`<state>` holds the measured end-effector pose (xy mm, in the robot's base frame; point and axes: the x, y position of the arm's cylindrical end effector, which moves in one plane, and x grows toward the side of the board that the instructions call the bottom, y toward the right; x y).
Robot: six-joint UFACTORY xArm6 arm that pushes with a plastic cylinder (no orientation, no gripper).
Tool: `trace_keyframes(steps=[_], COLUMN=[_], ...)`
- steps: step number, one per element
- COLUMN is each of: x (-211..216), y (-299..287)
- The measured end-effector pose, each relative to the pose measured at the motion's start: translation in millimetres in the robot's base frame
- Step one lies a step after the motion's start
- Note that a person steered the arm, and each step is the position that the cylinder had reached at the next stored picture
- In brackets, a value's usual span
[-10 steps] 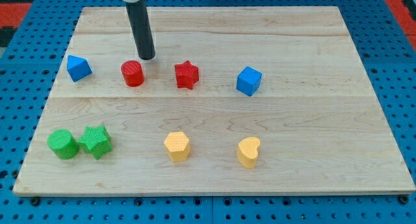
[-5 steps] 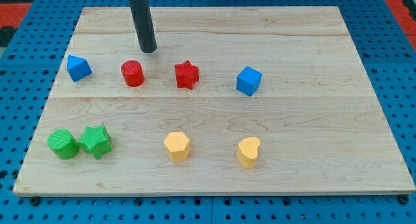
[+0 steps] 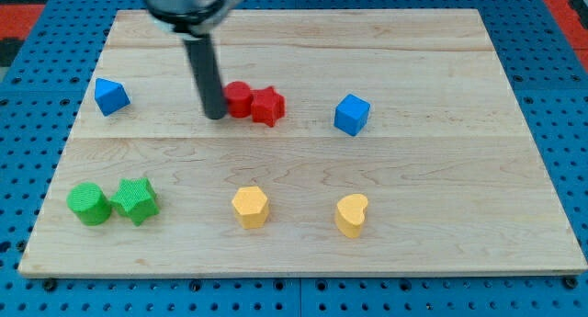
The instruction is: Slide the red circle and red star towards the top left
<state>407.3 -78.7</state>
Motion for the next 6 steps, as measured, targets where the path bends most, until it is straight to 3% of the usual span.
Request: trace_keyframes(steps=[1, 2, 3, 6], x=[38.9, 22.9, 1.6, 19.5], y=[19.5, 86.7, 102.6, 66.2])
